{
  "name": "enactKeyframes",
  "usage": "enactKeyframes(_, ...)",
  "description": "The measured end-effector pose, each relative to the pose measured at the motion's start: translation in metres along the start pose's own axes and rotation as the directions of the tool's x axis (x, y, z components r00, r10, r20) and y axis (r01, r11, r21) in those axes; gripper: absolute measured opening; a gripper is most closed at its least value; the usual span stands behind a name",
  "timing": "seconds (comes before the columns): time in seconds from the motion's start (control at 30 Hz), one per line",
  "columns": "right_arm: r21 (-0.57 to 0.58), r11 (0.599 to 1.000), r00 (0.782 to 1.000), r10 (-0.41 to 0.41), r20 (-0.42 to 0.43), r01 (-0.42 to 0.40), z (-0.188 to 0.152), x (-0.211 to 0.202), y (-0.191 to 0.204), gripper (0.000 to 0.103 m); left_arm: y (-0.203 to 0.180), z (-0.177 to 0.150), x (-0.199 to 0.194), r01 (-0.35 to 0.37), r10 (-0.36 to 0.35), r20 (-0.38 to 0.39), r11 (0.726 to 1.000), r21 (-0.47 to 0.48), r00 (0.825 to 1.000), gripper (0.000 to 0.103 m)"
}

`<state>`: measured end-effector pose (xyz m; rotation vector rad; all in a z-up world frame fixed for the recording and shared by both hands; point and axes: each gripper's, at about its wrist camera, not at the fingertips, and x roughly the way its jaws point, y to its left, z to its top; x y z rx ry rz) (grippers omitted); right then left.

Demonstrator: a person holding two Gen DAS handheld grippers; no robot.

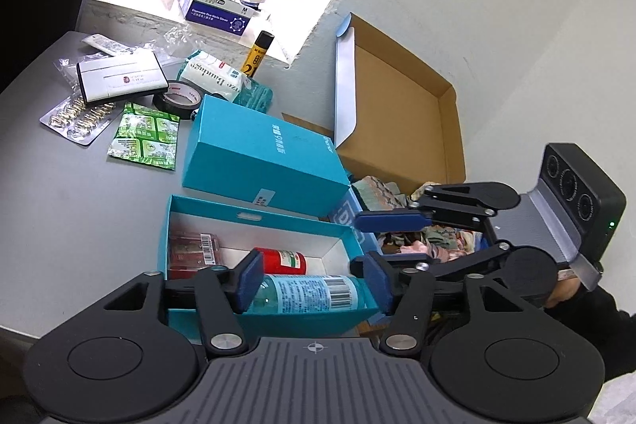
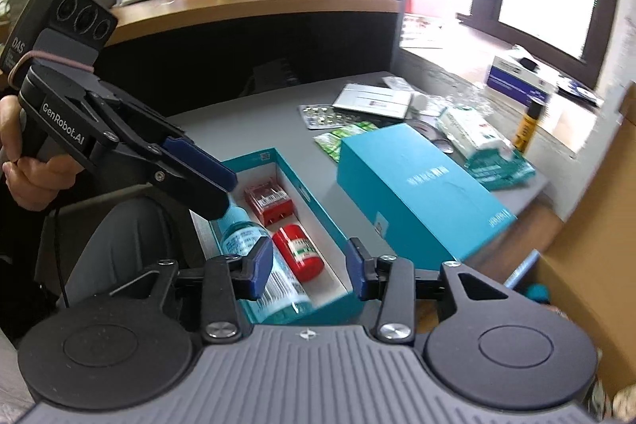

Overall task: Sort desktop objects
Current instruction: 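Lower the red container into the open teal box and open the left tool, then move the left tool to the large teal box and grip its side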

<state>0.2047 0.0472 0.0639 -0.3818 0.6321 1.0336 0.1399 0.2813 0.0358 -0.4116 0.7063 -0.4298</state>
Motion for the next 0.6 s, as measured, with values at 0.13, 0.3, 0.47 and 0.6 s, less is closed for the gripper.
enactKeyframes(0.13,0.062,0.997,0.999,-0.044,0.003,0.044,-0.01,-0.01,0.002,0.051,-0.006,-0.003,-0.002,-0.027,0.027,-0.009,0.999,0.035,1.0,0.071)
enactKeyframes(0.3,0.133,0.985,0.994,-0.113,0.006,0.111,-0.025,-0.02,0.01,0.054,-0.014,-0.006,-0.003,-0.076,0.079,-0.022,0.991,0.113,0.997,0.074)
enactKeyframes(0.47,0.22,0.957,0.98,-0.197,0.014,0.19,-0.042,-0.026,0.024,0.06,-0.02,-0.012,-0.009,-0.194,0.193,0.019,0.967,0.165,0.981,0.076)
enactKeyframes(0.6,0.284,0.929,0.968,-0.25,0.015,0.236,-0.057,-0.025,0.04,0.066,-0.022,-0.017,-0.013,-0.263,0.262,0.034,0.945,0.194,0.965,0.076)
